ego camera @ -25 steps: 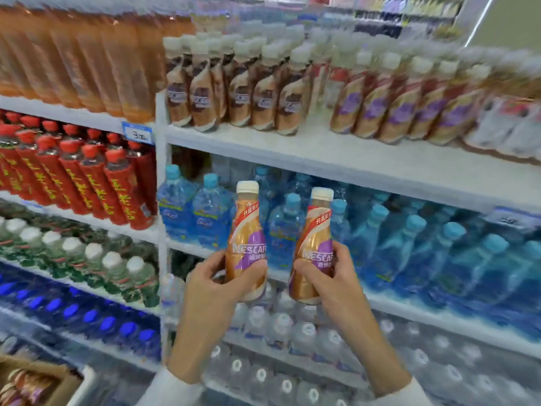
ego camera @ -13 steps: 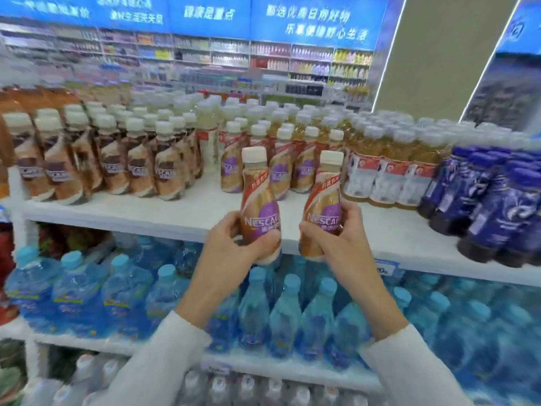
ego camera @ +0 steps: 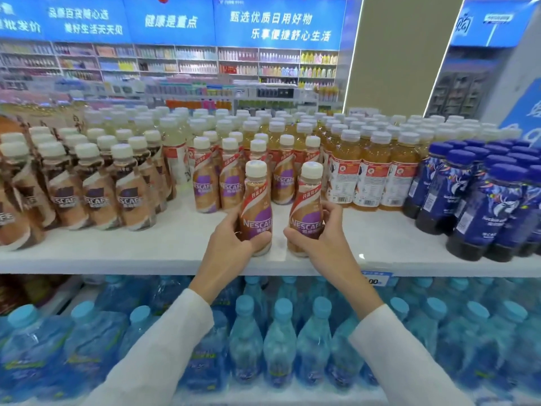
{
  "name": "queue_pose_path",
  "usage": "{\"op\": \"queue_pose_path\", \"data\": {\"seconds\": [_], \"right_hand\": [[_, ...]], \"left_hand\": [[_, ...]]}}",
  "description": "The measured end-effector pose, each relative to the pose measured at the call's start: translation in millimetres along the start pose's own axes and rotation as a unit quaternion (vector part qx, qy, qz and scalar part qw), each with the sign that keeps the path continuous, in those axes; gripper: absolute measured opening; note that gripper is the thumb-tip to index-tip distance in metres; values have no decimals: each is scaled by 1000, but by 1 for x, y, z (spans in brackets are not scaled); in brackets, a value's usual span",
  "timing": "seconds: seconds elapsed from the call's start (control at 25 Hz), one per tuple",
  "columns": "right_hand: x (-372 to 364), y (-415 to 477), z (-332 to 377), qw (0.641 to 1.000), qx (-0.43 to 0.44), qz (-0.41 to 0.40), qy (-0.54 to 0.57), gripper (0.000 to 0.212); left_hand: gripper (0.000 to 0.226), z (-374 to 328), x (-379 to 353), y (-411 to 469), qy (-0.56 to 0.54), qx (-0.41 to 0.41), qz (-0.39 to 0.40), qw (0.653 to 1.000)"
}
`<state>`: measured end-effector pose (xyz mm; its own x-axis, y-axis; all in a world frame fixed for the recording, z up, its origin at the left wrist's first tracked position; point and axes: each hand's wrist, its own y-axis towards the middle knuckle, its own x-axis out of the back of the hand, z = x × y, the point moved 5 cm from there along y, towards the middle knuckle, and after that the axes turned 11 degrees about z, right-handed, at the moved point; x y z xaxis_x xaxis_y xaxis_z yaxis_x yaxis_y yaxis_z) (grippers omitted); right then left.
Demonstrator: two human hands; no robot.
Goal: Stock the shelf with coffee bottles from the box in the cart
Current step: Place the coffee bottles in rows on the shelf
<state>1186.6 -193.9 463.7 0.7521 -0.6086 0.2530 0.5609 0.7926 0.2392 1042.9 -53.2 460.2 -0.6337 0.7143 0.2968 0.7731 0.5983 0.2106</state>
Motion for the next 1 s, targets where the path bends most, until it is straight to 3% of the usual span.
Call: {"op": "queue_pose_path", "data": {"seconds": [0.12, 0.24, 0.36, 0.52, 0.6, 0.76, 1.0], "right_hand": [[7, -8, -3, 1000, -5, 5, -7, 90], [15, -15, -3, 999, -11, -35, -21, 74], [13, -19, 3, 997, -8, -64, -48, 59], [11, -27, 8, 995, 3, -75, -71, 68], [11, -33, 6, 992, 3, -97, -76, 73], [14, -30, 1, 990, -1, -117, -84, 60], [34, 19, -5, 991, -21, -109, -78, 63]], "left_hand": [[76, 0, 6, -10, 13, -5, -25, 1000], [83, -3, 11, -17, 49, 7, -78, 996], [71, -6, 3, -15, 41, 4, -69, 997], [62, -6, -6, -12, -17, -6, -35, 999], [62, -5, -9, -13, -24, -12, -48, 999], [57, -8, -17, -10, -2, -11, -82, 997], [54, -23, -44, 31, 65, 7, -136, 989]]}}
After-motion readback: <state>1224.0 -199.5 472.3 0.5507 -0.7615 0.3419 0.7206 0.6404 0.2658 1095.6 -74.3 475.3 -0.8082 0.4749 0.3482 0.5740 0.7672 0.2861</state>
